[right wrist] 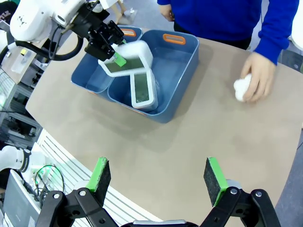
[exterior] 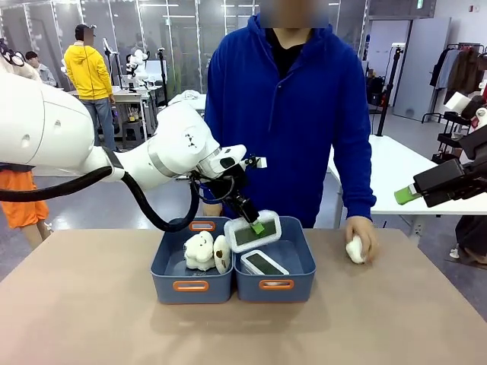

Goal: Sort the digital clocks into the basket.
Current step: Pick up the Digital clock from the table and place it into the empty Plastic storage basket.

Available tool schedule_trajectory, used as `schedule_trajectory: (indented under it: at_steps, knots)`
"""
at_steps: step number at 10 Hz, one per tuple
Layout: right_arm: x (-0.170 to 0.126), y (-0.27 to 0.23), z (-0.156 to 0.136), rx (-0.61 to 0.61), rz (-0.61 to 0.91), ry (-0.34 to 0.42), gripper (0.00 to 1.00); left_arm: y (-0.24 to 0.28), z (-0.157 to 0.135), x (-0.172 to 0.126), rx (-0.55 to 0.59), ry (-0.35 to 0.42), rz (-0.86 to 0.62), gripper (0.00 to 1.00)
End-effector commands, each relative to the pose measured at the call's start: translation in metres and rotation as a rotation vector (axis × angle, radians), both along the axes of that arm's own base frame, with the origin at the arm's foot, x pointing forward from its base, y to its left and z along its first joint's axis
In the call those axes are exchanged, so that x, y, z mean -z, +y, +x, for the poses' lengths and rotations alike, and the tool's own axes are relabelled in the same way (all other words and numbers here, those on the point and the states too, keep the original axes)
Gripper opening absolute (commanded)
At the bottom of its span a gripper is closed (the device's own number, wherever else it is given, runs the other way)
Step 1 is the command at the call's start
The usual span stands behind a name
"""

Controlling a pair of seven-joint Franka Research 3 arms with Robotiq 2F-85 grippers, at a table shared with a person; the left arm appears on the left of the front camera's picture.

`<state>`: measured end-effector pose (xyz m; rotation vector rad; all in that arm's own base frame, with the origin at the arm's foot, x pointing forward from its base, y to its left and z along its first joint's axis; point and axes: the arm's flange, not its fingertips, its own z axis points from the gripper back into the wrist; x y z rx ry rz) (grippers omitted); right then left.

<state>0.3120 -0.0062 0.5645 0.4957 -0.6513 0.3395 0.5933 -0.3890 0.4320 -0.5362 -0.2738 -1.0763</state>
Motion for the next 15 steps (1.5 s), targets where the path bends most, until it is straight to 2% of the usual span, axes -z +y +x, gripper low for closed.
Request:
schedule_trajectory:
  at_steps: [1, 2, 4, 6, 7, 8, 10, 11, 13, 15]
  knots:
    - [0.001, 0.002, 0.0, 0.022, -0.005, 0.009, 1.0, 0.0, 0.002, -0.008, -0.025, 0.039, -0.004, 1.0]
    - [0.001, 0.002, 0.0, 0.022, -0.005, 0.009, 1.0, 0.004, -0.002, -0.011, -0.013, 0.037, -0.012, 1.0]
    - [0.001, 0.002, 0.0, 0.022, -0.005, 0.009, 1.0, 0.025, -0.019, -0.026, -0.019, -0.029, -0.005, 1.0]
    - [0.001, 0.002, 0.0, 0.022, -0.005, 0.009, 1.0, 0.089, -0.042, -0.044, -0.096, -0.084, 0.047, 0.99]
    - [0.001, 0.002, 0.0, 0.022, -0.005, 0.009, 1.0, 0.136, -0.06, -0.057, -0.088, -0.061, 0.043, 0.99]
    - [0.001, 0.002, 0.0, 0.022, -0.005, 0.009, 1.0, 0.19, -0.079, -0.076, -0.154, -0.018, -0.019, 0.99]
    - [0.001, 0.002, 0.0, 0.022, -0.005, 0.009, 1.0, 0.285, -0.111, -0.108, -0.246, 0.016, -0.244, 0.99]
    - [0.001, 0.002, 0.0, 0.022, -0.005, 0.009, 1.0, 0.338, -0.127, -0.119, -0.359, -0.019, -0.333, 0.99]
    - [0.001, 0.002, 0.0, 0.022, -0.005, 0.009, 1.0, 0.438, -0.171, -0.112, -0.494, -0.002, -0.434, 0.99]
    - [0.001, 0.002, 0.0, 0.022, -0.005, 0.009, 1.0, 0.497, -0.216, -0.088, -0.539, -0.029, -0.584, 0.99]
